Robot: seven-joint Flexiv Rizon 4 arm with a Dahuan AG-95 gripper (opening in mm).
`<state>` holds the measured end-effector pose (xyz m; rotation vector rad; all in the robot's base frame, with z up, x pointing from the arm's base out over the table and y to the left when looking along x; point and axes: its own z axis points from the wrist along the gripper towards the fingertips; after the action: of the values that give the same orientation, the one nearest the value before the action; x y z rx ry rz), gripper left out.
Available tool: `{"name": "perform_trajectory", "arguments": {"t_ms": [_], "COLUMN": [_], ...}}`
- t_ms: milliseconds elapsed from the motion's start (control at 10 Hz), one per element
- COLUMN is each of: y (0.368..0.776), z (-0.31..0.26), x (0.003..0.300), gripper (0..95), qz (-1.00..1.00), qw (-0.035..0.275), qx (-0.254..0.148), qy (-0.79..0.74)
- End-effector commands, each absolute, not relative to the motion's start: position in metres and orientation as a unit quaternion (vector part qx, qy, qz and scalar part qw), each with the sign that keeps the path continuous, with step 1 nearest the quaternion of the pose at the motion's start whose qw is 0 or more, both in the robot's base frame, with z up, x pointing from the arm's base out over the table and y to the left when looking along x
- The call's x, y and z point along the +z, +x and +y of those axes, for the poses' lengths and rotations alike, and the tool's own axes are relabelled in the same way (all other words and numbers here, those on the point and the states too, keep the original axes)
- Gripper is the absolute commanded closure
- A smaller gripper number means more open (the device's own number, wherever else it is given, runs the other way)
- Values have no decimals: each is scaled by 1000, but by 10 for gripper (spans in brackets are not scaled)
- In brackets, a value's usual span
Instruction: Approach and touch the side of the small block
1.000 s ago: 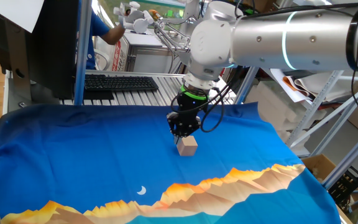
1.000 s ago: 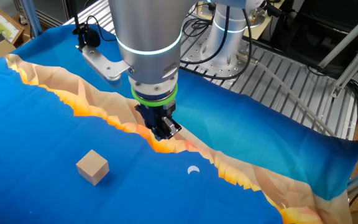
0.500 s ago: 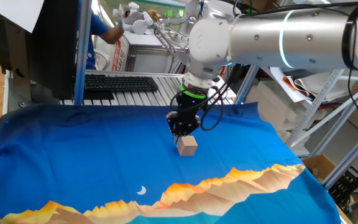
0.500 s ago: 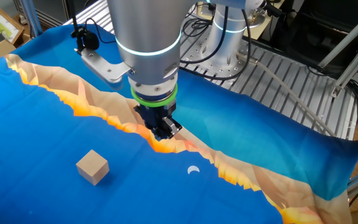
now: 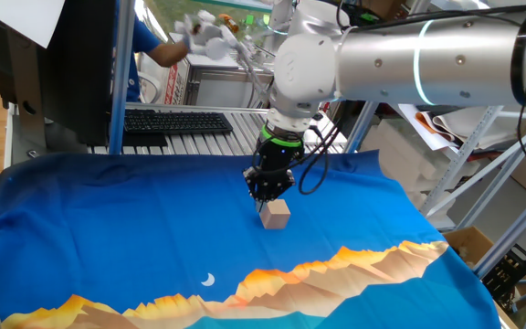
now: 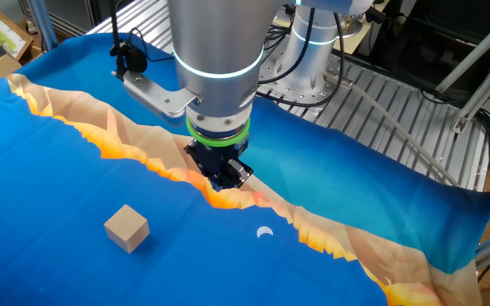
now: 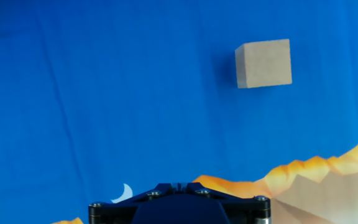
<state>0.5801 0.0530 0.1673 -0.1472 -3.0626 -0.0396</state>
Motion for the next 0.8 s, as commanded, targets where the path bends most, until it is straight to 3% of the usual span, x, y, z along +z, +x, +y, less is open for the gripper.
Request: {"name": "perform_trajectory", "arguments": {"t_ms": [100, 200, 800], "y": [579, 579, 584], "z": [53, 53, 51], "x": [167, 167, 166], "gripper": [950, 950, 950], "qz": [-998, -998, -997], "qw": [39, 38, 34], "qx": [-6, 30, 9], "qy": [-53, -32, -65]}}
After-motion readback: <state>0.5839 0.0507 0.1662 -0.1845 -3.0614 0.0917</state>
